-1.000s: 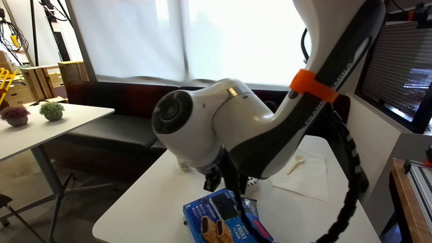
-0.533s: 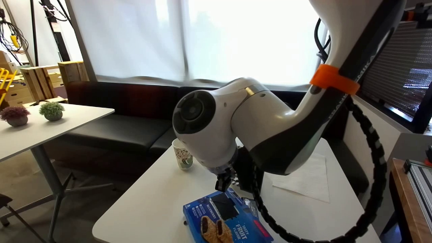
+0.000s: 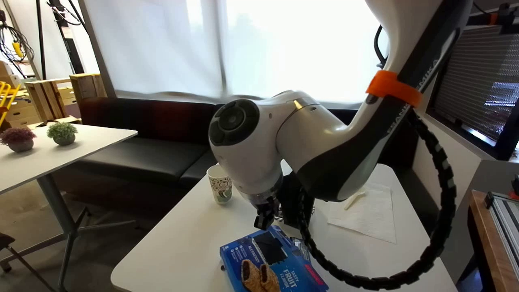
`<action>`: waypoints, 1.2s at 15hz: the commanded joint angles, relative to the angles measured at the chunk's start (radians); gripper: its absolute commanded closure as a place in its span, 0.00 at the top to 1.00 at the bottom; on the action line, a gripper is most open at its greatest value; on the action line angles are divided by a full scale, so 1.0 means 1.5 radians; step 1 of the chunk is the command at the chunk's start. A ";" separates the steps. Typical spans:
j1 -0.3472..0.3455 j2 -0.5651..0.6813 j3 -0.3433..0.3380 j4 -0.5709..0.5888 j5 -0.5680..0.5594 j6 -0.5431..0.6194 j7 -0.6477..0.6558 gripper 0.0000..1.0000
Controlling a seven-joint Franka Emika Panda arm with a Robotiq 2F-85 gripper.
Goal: Pour the contents from the left white bowl to the right white bowl
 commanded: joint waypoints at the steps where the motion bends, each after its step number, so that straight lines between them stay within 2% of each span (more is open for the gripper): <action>1: -0.038 -0.039 0.016 -0.060 -0.014 0.075 0.020 0.01; 9: -0.069 -0.104 -0.018 -0.167 -0.029 0.279 0.030 0.01; 14: -0.069 -0.139 -0.077 -0.223 -0.063 0.388 0.061 0.01; 18: -0.058 -0.141 -0.129 -0.239 -0.103 0.469 0.089 0.01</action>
